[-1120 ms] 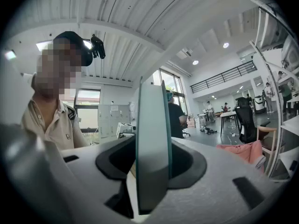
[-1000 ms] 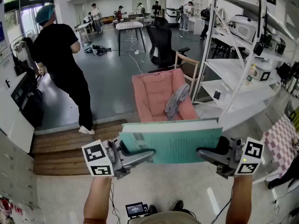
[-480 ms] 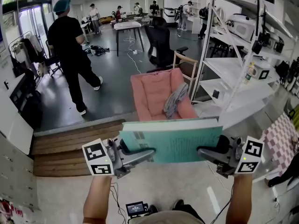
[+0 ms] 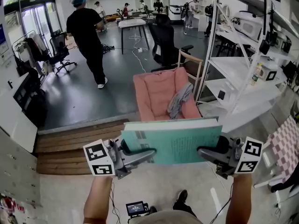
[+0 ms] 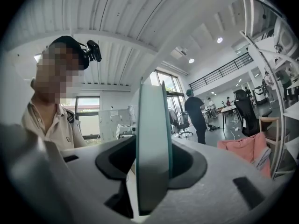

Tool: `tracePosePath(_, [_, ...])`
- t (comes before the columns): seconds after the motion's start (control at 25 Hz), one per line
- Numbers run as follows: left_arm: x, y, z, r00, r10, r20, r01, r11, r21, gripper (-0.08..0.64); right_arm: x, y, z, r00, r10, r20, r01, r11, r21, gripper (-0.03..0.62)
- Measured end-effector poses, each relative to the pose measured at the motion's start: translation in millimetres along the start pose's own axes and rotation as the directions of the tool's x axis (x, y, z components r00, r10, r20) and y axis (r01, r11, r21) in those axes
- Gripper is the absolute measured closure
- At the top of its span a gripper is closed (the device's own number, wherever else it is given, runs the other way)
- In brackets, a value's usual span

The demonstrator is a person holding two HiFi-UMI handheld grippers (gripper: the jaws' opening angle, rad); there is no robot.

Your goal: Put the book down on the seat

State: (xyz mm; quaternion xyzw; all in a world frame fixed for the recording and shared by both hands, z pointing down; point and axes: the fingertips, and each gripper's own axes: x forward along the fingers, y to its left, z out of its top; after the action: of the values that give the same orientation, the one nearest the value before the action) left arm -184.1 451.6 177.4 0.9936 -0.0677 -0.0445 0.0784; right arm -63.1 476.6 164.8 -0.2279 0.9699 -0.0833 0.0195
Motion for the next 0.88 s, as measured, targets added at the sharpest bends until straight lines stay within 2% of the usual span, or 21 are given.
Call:
tracePosePath(0.24, [36.4, 34.2, -1.8, 0.998, 0.055, -0.008, -0.055, 0.998, -0.010, 0.342, -9.5, -54.6, 4.2, 0.999, 0.050, -0.006, -0.050, 0.999, 0.016, 0.414])
tracePosePath(0.52, [108.9, 79.8, -4.7, 0.993, 0.117, -0.013, -0.117, 0.993, -0.022, 0.342, -41.5, -139.1, 14.6, 0.994, 0.110, -0.014, -0.110, 0.994, 0.023, 0.414])
tracePosePath(0.88, [128.9, 99.4, -10.8, 0.987, 0.161, -0.020, -0.162, 0.986, -0.030, 0.342, -46.1, -172.0, 11.5, 0.988, 0.154, -0.019, -0.153, 0.988, 0.036, 0.415])
